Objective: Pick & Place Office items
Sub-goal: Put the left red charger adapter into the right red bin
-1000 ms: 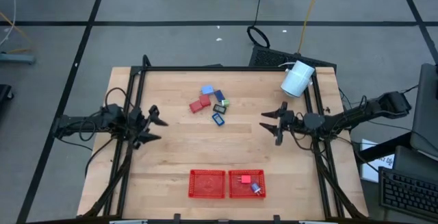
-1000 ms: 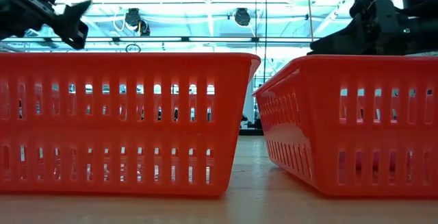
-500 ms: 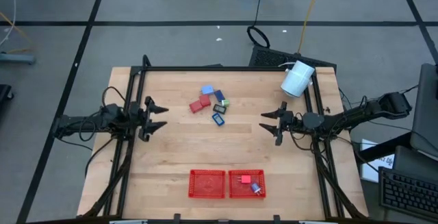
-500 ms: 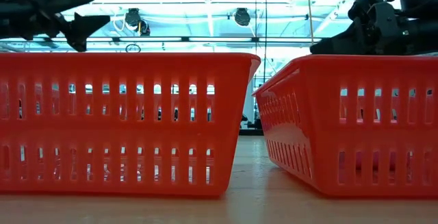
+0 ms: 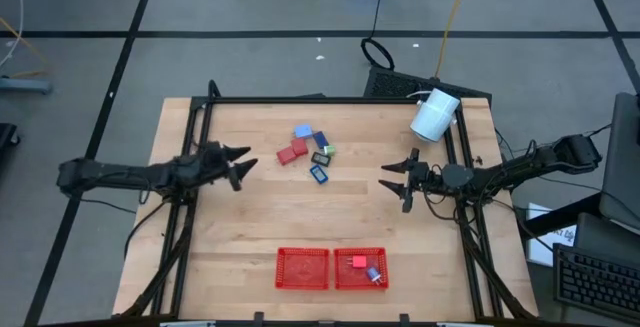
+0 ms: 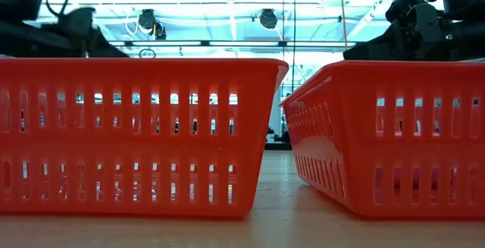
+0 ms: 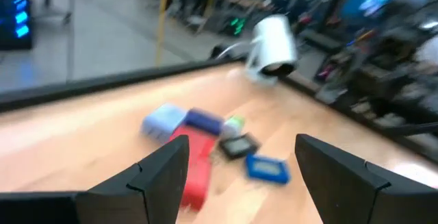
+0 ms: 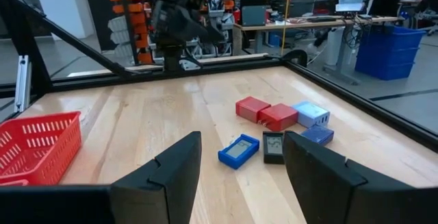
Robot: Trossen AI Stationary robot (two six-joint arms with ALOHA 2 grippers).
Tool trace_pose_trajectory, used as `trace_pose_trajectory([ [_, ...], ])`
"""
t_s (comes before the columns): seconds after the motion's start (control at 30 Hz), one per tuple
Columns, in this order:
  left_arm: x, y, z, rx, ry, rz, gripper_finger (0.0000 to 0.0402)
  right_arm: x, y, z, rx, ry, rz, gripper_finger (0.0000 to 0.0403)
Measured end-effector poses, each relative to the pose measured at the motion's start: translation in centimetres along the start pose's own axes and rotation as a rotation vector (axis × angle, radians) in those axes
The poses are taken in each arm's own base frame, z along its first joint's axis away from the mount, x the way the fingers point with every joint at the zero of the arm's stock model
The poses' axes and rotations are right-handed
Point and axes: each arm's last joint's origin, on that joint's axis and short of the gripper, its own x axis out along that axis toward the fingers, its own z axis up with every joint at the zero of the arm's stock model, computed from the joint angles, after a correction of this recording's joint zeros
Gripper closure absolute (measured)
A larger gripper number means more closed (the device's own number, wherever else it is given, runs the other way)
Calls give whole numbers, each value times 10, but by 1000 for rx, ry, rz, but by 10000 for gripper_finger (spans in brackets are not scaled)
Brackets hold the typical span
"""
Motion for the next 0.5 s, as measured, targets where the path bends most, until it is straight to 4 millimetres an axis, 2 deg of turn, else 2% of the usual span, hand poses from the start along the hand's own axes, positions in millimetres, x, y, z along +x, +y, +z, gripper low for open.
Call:
trace_pose_trajectory([
  [0.27,19,6,-13,-28,120,140,131,0,0,0,8,0,0,207],
  [0.37,29,4,-9,-39,170,171,131,0,0,1,31,-8,1,207],
  [0.5,45,-2,-1,47,244,185,131,0,0,1,32,-7,1,207],
])
